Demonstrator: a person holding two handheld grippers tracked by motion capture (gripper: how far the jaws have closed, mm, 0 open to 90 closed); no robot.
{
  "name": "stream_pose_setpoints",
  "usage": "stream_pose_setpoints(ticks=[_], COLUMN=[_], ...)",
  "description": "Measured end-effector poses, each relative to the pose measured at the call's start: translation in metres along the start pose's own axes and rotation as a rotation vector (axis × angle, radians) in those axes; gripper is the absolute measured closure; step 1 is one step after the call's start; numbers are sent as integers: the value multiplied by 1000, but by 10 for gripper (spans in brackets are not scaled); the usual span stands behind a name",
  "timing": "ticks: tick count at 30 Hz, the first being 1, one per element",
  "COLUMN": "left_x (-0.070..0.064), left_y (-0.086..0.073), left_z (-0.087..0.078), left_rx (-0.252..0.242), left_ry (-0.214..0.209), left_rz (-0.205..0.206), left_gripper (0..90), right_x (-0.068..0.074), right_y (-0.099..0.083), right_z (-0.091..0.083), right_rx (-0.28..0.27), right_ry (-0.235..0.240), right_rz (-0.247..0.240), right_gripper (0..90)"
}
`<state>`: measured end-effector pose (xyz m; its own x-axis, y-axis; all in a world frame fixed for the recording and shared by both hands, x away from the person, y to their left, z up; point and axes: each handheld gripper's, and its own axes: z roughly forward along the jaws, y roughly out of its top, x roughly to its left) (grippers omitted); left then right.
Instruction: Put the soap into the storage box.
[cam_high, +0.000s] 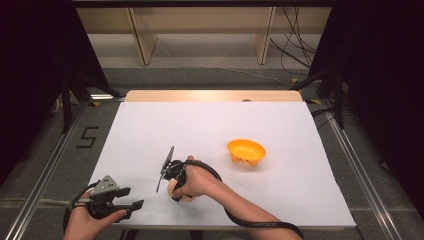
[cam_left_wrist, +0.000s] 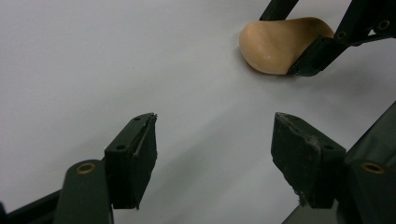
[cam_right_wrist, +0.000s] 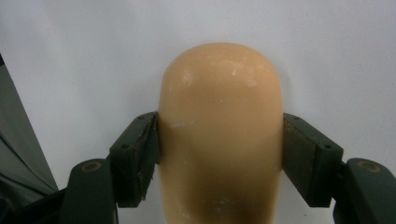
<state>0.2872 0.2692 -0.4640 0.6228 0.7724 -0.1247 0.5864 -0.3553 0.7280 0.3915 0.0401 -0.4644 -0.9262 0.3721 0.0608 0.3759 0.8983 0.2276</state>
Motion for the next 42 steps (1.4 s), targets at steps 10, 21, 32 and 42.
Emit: stream_pose_setpoints(ticks=[10, 21, 32, 42], left_x=[-1, 0, 1, 0], left_y=[0, 0, 0, 0], left_z=[0, 0, 0, -1], left_rx=[-7, -7, -3, -13], left_ry=[-3, -5, -2, 1], left_rz=[-10, -18, -6, -15], left_gripper=[312, 312, 312, 312], right_x=[-4, -5, -2, -5], right_y=[-3, -7, -14, -24], right_z=[0, -1, -10, -17], right_rx=[-33, -50, -115, -160], right_ry=[5, 7, 18, 13], right_rz=[-16, 7, 102, 132], right_gripper=[338, 339, 339, 339])
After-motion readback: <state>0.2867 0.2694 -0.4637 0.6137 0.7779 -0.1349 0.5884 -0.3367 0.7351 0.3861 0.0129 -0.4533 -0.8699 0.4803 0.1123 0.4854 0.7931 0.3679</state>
